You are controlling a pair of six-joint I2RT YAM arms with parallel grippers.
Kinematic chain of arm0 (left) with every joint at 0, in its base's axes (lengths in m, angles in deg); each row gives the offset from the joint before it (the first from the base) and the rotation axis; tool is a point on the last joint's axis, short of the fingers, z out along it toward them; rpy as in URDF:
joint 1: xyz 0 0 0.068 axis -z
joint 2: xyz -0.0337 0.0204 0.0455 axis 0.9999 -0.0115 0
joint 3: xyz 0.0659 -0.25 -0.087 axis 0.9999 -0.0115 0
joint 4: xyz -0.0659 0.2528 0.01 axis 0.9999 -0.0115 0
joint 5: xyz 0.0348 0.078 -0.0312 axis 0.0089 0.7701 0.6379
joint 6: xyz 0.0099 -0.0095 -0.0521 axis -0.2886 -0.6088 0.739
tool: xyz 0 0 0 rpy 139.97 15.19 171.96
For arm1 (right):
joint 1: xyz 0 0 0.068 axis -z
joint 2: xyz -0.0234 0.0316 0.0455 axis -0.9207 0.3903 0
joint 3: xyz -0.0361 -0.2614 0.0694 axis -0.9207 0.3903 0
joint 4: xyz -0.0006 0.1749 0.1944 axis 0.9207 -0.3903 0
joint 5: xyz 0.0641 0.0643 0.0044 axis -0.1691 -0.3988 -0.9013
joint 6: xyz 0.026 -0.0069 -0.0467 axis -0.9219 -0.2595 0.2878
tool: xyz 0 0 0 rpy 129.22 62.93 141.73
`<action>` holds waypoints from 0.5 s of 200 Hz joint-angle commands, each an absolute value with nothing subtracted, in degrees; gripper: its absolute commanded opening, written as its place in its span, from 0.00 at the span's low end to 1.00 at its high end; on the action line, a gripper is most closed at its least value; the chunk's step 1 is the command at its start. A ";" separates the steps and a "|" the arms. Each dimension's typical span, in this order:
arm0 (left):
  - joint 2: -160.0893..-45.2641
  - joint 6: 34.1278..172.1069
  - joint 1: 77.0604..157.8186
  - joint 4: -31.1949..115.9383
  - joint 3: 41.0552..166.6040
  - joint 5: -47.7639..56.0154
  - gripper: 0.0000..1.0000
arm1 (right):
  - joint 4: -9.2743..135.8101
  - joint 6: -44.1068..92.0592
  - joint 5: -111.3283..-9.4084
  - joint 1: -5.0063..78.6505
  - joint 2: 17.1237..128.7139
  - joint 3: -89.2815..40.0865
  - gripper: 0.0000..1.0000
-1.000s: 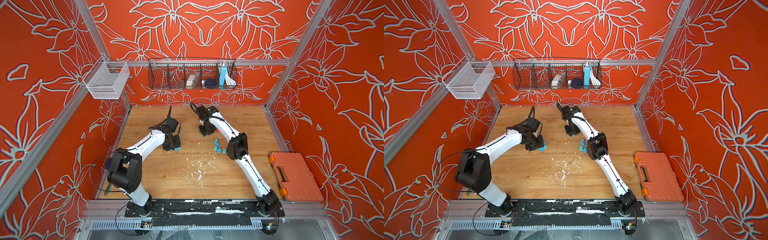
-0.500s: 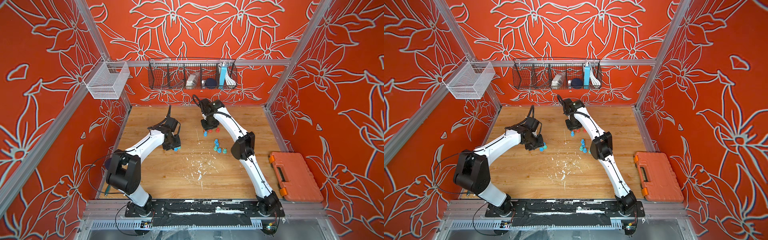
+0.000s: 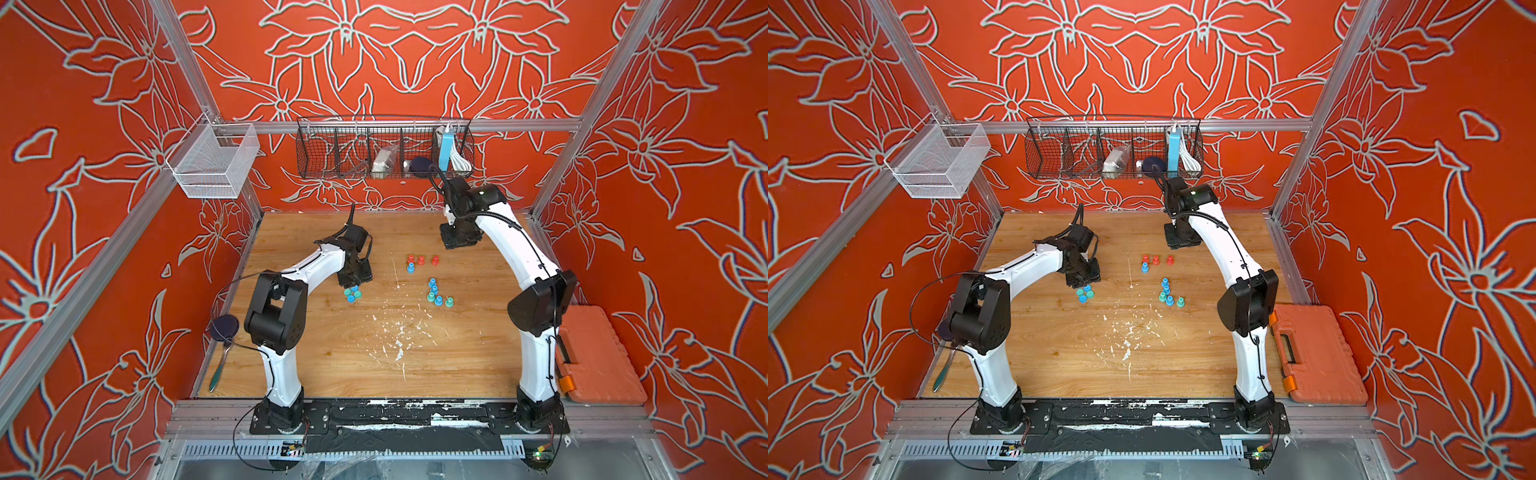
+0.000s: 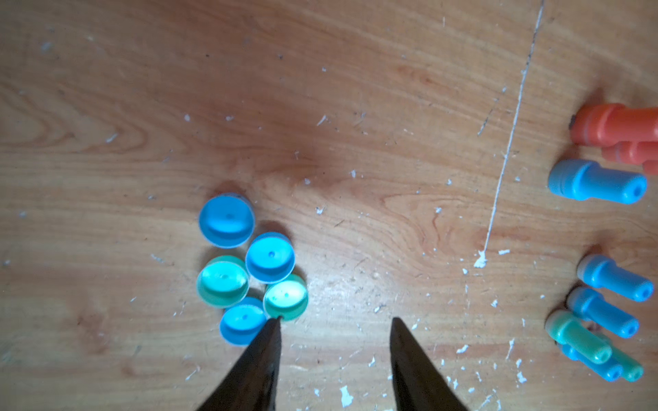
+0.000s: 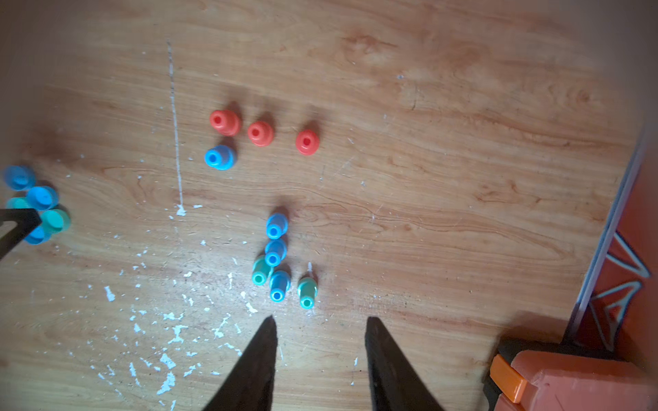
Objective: Close the stamp cap
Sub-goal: Move the cover to the center of the board.
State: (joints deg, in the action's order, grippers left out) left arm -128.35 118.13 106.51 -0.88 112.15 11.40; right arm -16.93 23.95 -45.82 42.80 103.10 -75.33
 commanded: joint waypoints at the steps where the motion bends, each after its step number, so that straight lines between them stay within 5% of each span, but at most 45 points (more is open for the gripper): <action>1: -129.99 118.37 105.04 -1.44 114.01 11.43 0.50 | -14.97 24.04 -45.70 43.16 101.34 -71.58 0.44; 100: -134.39 117.26 102.89 -0.56 114.57 13.06 0.50 | -14.27 24.48 -46.54 43.60 101.47 -70.54 0.43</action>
